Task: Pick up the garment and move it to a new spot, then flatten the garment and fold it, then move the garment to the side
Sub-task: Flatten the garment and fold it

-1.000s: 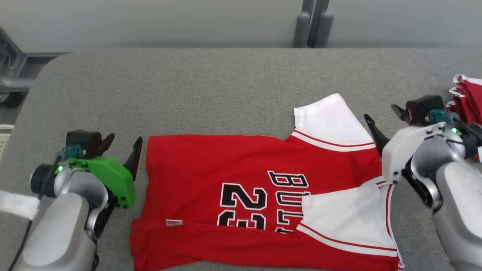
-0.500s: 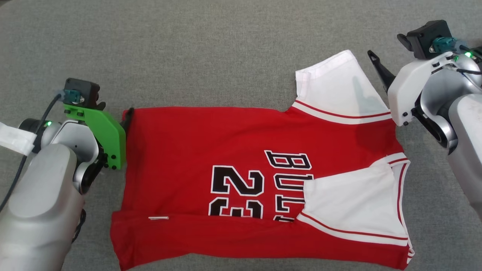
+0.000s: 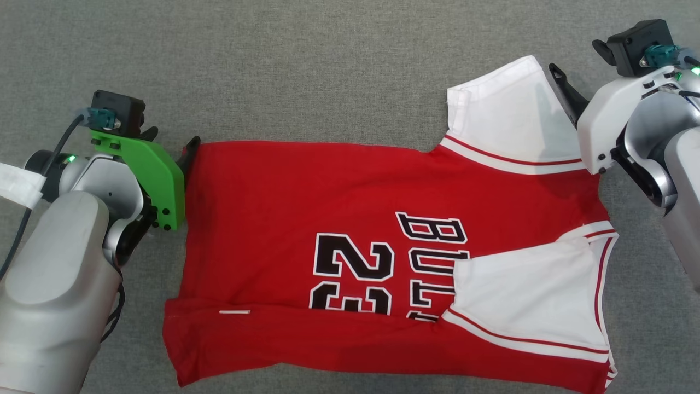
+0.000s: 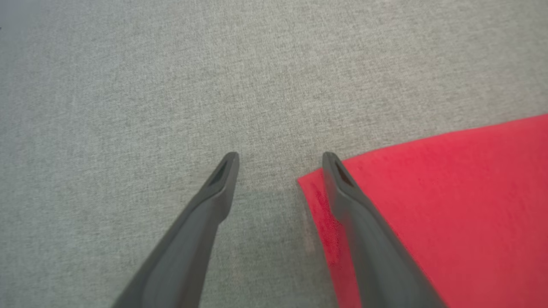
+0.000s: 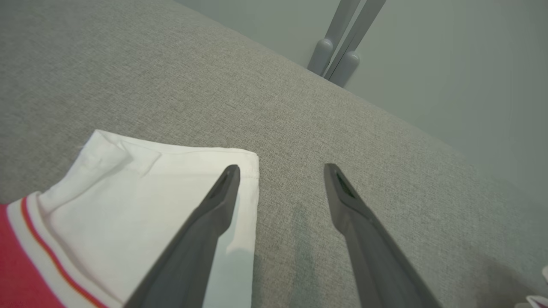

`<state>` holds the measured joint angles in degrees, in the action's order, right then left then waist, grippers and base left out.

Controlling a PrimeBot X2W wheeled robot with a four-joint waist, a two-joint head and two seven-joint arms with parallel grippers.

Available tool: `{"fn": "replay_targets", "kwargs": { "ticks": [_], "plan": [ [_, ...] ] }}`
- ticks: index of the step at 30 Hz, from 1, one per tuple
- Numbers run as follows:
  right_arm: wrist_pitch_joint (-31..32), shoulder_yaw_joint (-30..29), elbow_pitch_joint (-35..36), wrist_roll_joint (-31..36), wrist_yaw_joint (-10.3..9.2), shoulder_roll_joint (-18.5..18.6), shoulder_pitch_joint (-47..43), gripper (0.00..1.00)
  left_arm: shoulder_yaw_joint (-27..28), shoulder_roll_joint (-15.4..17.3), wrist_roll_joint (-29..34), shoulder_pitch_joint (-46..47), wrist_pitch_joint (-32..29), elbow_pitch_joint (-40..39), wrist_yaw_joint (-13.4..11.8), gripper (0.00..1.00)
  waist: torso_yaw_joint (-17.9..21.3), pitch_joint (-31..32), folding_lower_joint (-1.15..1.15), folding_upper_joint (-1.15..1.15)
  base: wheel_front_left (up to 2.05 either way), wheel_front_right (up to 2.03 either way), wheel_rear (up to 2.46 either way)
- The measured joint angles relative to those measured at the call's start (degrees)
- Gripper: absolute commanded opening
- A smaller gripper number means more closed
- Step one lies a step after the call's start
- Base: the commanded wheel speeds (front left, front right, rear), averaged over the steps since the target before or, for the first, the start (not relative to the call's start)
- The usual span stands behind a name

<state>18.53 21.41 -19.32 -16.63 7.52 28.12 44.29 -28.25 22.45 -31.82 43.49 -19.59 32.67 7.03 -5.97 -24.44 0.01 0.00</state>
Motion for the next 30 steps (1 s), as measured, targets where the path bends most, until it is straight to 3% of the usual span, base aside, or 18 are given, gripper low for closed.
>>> {"fn": "replay_targets", "kwargs": {
  "ticks": [13, 15, 17, 18, 19, 30],
  "plan": [
    [0.02, -0.51, -0.15, -0.03, 0.00, 0.79, 1.55, 1.00, -1.77, 0.00, -0.79, -1.40, -3.46, -1.59, -0.48, 1.00, 0.14, -0.62, 0.00, 0.00, 0.00, 0.00, 0.00],
    [0.02, -0.62, -0.11, 0.04, 0.00, 0.77, 1.88, 1.00, -1.91, -0.08, -0.93, -1.16, -3.65, -1.49, -0.47, 0.75, 0.21, -0.90, 0.00, 0.00, 0.00, 0.00, 0.00],
    [0.02, -1.12, -0.16, 0.21, 0.00, 0.79, 1.98, 1.00, -2.57, -0.24, -0.92, -0.66, -4.48, -1.31, -0.47, 0.36, 0.31, -1.42, -0.01, 0.00, 0.00, 0.00, 0.00],
    [0.02, -1.56, -0.26, 0.22, 0.00, 0.82, 1.95, 1.00, -2.91, -0.42, -0.93, -0.57, -4.92, -1.31, -0.47, 0.11, 0.32, -1.62, -0.01, 0.00, 0.00, 0.00, 0.00],
    [-0.05, -2.01, -0.35, 0.35, 0.00, 0.86, 1.93, 1.00, -3.20, -0.60, -1.00, -0.47, -5.32, -1.35, -0.46, 0.00, 0.30, -1.78, -0.01, 0.00, 0.00, 0.00, 0.00],
    [-0.79, -9.73, -1.22, 4.88, 0.00, -0.63, -0.29, 1.00, -4.42, -1.86, -1.05, -0.40, -5.19, -2.90, -1.24, 0.00, -0.81, -2.73, -0.01, 0.00, 0.00, 0.00, 0.00]
  ]
}}
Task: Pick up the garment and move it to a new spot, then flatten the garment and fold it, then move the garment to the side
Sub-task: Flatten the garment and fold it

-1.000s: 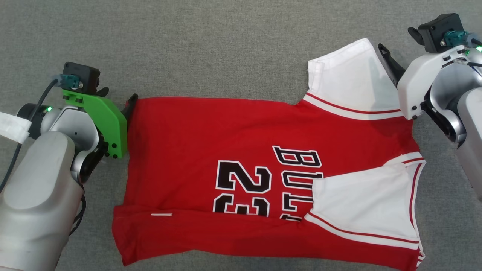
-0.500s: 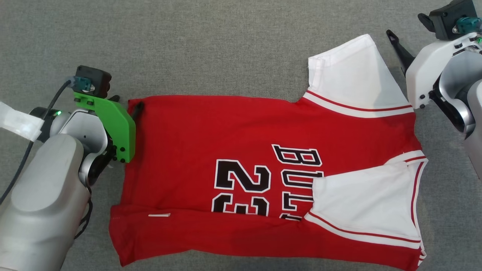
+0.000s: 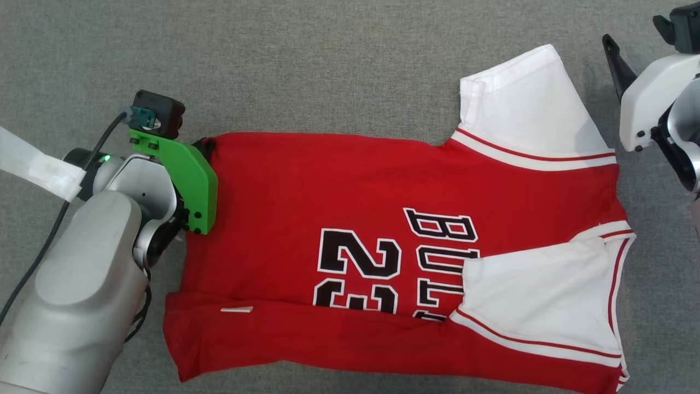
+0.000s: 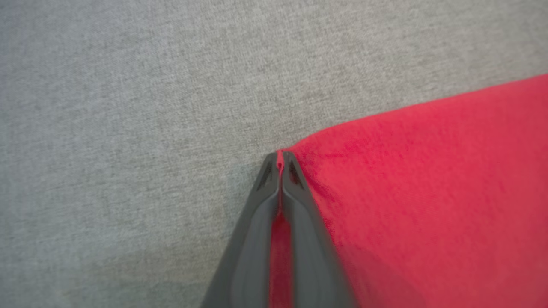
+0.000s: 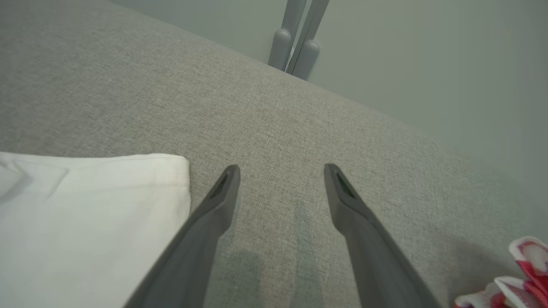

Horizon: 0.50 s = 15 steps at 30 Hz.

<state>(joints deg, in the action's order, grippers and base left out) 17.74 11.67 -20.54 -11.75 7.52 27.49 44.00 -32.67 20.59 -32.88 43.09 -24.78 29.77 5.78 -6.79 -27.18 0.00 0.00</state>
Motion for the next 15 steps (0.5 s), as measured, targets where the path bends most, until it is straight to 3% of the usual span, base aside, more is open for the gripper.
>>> {"fn": "replay_targets", "kwargs": {
  "ticks": [10, 15],
  "plan": [
    [5.97, 2.02, -2.60, -0.56, 0.00, -4.77, 2.63, 1.00, -0.25, -0.53, -0.31, -0.03, 1.19, -0.90, -0.26, 0.00, -0.97, -1.34, 0.00, 0.00, 0.00, 0.00, 0.00],
    [4.60, -0.71, -4.56, 1.91, 0.00, -6.01, 3.78, 1.00, -0.76, -1.25, -0.31, 0.45, 1.77, -0.65, -0.25, 0.00, -1.86, -1.61, 0.00, 0.00, 0.00, 0.00, 0.00]
  ]
}}
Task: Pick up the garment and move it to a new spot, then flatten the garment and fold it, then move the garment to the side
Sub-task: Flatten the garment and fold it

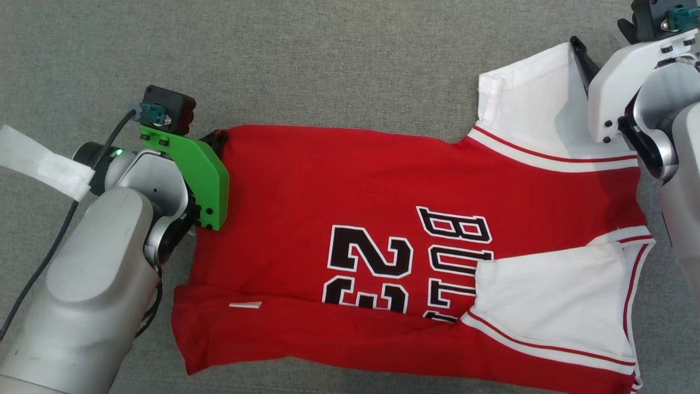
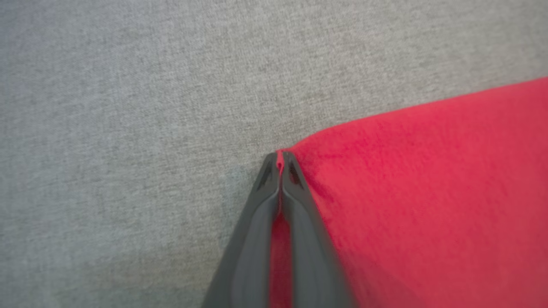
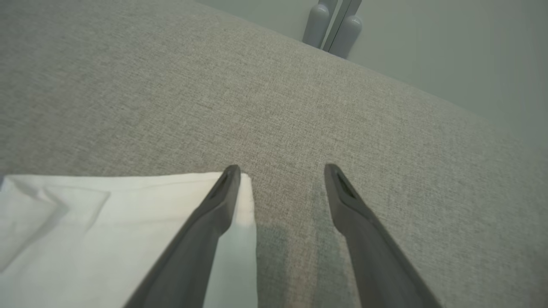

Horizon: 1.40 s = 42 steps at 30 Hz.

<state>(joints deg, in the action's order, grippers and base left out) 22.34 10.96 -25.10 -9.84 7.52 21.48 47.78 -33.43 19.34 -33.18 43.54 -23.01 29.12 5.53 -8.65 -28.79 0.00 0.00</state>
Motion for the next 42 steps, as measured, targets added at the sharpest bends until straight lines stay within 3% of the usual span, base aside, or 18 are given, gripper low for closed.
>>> {"fn": "replay_targets", "kwargs": {
  "ticks": [14, 17, 22, 24, 30, 42],
  "plan": [
    [2.34, 1.36, -3.56, -1.63, -0.07, -1.41, -0.71, 0.98, -0.36, 0.00, -0.56, 0.21, 0.62, 0.87, 0.00, 0.00, -0.09, 0.13, 0.00, 0.00, 0.00, 0.00, 0.00],
    [3.38, 1.91, -4.46, -3.80, -0.07, -1.79, -0.29, 0.45, -0.42, -0.14, -0.69, 0.25, 0.87, 1.14, -0.03, 0.00, -0.30, 0.21, 0.00, 0.00, 0.00, 0.00, 0.00],
    [5.78, 2.88, -5.71, -5.82, -0.04, -1.67, 0.73, 0.24, -0.51, -0.40, -1.14, 0.27, 1.16, 1.67, -0.07, 0.00, -0.74, 0.37, 0.00, 0.00, 0.00, 0.00, 0.00],
    [5.98, 2.81, -6.22, -6.03, 0.03, -1.43, 1.03, 0.01, -0.56, -0.47, -1.24, 0.28, 1.24, 1.83, -0.07, 0.00, -0.85, 0.43, 0.00, 0.00, 0.00, 0.00, 0.00],
    [4.53, 3.01, -6.68, -5.04, 0.05, -1.18, 1.42, 0.00, -0.69, -0.81, -1.45, 0.13, 3.32, 2.64, -1.04, 0.00, -0.92, 0.83, 0.00, 0.00, 0.00, 0.00, 0.00],
    [-8.25, -0.57, -4.94, -2.07, 0.03, -0.87, -1.15, 0.00, -0.02, -0.99, 1.37, -1.31, 14.21, 4.34, -4.70, 0.00, -0.26, 4.09, 0.00, 0.00, 0.00, 0.00, 0.00]
  ]
}}
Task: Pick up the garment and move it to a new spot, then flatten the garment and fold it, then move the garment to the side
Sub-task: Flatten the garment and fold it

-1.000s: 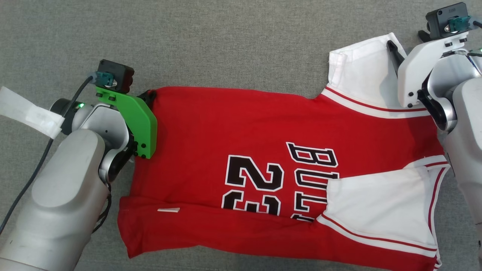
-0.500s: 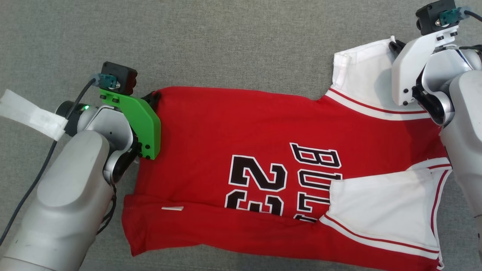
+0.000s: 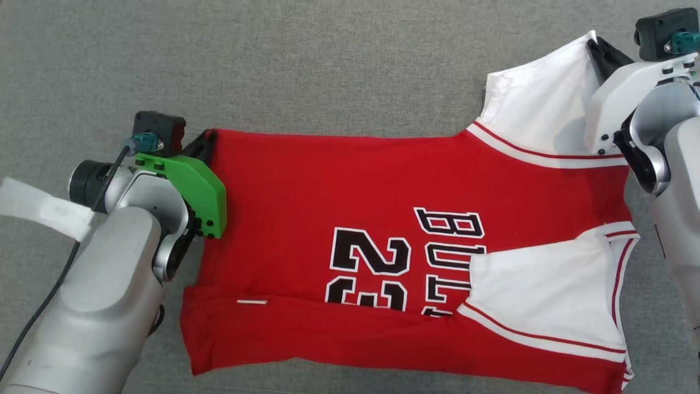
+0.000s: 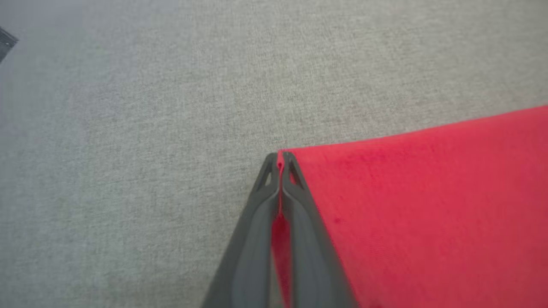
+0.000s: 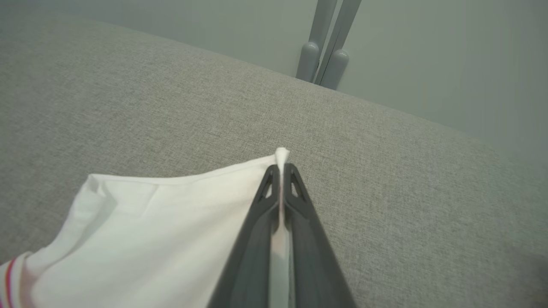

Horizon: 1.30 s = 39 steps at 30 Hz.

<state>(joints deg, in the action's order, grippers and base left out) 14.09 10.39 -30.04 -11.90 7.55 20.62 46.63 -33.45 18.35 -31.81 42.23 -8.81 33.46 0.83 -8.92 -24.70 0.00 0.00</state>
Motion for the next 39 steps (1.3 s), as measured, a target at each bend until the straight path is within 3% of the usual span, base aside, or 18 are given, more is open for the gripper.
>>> {"fn": "replay_targets", "kwargs": {
  "ticks": [9, 17, 27, 32, 39],
  "plan": [
    [-9.00, 1.76, 1.38, 0.05, -0.01, -1.49, -4.66, 0.00, -1.04, 1.23, 3.24, -2.63, 8.99, 0.35, -0.68, 0.00, 1.37, 4.14, 0.00, 0.00, 0.00, 0.00, 0.00],
    [-11.73, 6.90, 8.72, -6.67, -0.02, 0.63, -13.52, 0.00, -2.41, 4.12, 5.01, -10.04, 12.98, -3.38, -2.96, 0.00, 2.32, 9.15, 0.00, 0.00, 0.00, 0.00, 0.00],
    [-8.92, 12.90, 22.78, -14.75, -0.01, 11.36, -26.36, 0.00, -5.16, 10.51, 7.47, -20.99, 14.02, -13.94, -4.89, 0.00, 3.80, 15.49, 0.00, 0.00, 0.00, 0.00, 0.00],
    [-7.49, 15.12, 28.04, -17.71, -0.02, 14.86, -29.10, 0.00, -6.57, 11.50, 9.18, -23.05, 15.17, -16.02, -5.86, 0.00, 4.50, 16.91, 0.00, 0.00, 0.00, 0.00, 0.00],
    [-0.86, 17.44, 34.05, -23.93, -0.02, 19.48, -33.53, 0.00, -8.55, 11.81, 10.45, -24.03, 15.69, -14.27, -5.79, 0.00, 4.99, 17.81, 0.00, 0.00, 0.00, 0.00, 0.00]
  ]
}}
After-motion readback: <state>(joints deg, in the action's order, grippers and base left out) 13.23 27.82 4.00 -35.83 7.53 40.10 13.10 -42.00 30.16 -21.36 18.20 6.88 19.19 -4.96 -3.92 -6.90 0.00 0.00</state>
